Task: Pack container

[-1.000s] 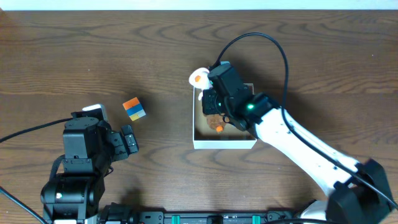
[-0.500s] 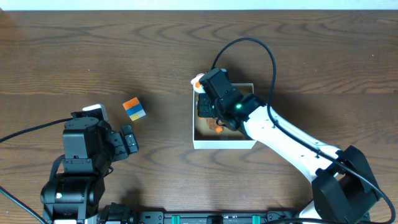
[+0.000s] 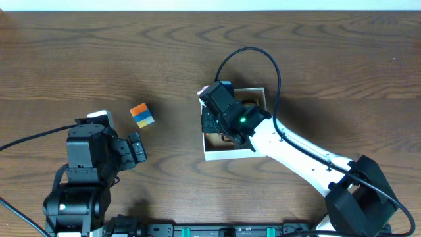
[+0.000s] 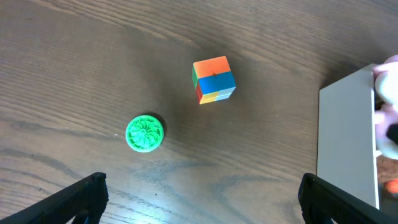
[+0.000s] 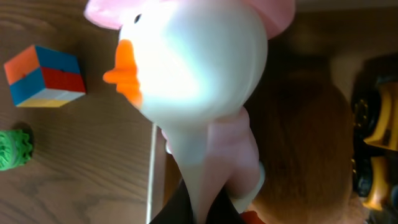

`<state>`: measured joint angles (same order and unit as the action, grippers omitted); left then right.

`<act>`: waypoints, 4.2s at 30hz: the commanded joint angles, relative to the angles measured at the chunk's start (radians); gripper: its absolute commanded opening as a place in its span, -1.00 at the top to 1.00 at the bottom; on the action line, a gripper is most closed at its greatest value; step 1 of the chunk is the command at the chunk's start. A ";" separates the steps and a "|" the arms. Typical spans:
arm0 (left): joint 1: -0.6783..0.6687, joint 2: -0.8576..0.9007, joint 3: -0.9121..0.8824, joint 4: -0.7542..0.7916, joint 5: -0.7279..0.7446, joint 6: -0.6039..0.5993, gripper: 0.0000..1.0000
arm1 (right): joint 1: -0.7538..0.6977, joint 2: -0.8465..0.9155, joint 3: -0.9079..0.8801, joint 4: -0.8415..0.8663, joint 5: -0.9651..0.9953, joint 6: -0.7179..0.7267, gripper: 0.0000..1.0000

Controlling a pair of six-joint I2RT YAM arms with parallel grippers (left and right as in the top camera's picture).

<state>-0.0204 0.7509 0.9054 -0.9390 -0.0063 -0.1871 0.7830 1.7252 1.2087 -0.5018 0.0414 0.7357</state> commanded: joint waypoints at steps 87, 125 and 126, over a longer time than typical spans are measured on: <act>0.005 0.019 0.014 -0.018 -0.002 -0.010 -0.96 | -0.024 -0.085 0.056 0.055 0.094 -0.370 0.61; 0.005 0.019 0.014 -0.018 -0.001 -0.010 -0.96 | -0.072 0.257 0.055 0.103 0.072 -0.368 0.88; 0.005 0.019 0.014 -0.018 -0.001 -0.010 -0.96 | -0.093 0.257 0.055 0.089 0.087 -0.343 0.88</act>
<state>-0.0204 0.7689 0.9054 -0.9585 -0.0063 -0.1871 0.7376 1.9232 1.2873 -0.3756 0.1097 0.3710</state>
